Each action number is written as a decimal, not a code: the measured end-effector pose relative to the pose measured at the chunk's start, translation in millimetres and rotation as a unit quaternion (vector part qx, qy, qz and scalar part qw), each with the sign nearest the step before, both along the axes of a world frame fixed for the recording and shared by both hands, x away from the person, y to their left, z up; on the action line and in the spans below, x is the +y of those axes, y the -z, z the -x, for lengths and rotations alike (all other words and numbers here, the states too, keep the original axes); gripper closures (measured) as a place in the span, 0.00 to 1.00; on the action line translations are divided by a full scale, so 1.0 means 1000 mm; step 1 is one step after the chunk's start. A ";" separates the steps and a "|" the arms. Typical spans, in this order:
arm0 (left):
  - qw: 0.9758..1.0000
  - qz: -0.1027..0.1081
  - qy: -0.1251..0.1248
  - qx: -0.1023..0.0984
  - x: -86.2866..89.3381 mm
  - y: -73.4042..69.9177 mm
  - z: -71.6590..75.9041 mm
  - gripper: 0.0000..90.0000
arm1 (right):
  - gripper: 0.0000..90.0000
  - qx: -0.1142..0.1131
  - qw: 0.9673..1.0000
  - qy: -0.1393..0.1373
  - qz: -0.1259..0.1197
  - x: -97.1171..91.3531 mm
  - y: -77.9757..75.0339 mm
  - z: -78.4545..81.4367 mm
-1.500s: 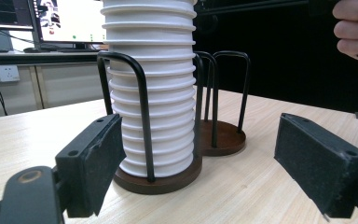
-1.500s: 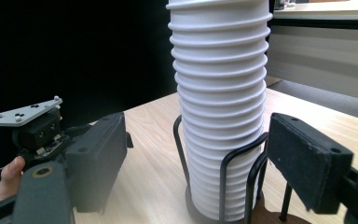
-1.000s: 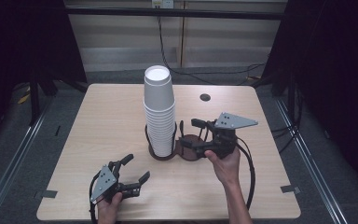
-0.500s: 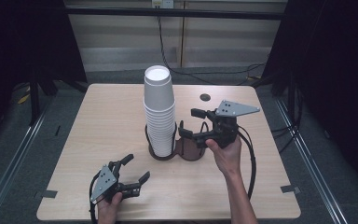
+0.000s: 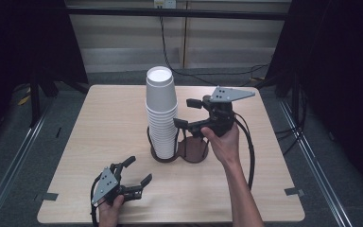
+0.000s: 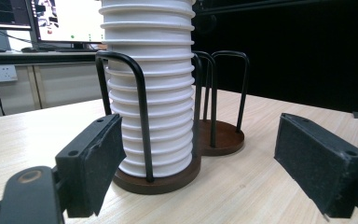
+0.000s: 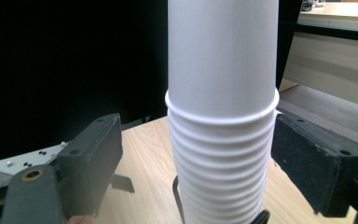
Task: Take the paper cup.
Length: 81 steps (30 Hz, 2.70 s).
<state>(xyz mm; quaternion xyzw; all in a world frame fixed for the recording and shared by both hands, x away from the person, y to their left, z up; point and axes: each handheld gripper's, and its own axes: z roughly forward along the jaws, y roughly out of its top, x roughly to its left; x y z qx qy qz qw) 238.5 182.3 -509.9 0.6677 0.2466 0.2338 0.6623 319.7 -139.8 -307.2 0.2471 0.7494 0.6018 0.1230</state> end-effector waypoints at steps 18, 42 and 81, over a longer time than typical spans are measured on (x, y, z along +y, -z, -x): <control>1.000 0.001 0.002 0.000 0.000 0.000 0.000 0.17 | 0.18 -0.002 0.999 -0.004 0.050 0.018 -0.037 -0.028; 1.000 0.002 0.003 0.000 0.000 0.000 0.000 0.17 | 0.18 0.016 0.990 -0.019 0.140 0.053 -0.074 -0.055; 1.000 0.001 0.003 0.000 0.000 0.000 0.000 0.17 | 0.24 -0.006 0.992 -0.013 0.122 0.062 -0.092 -0.058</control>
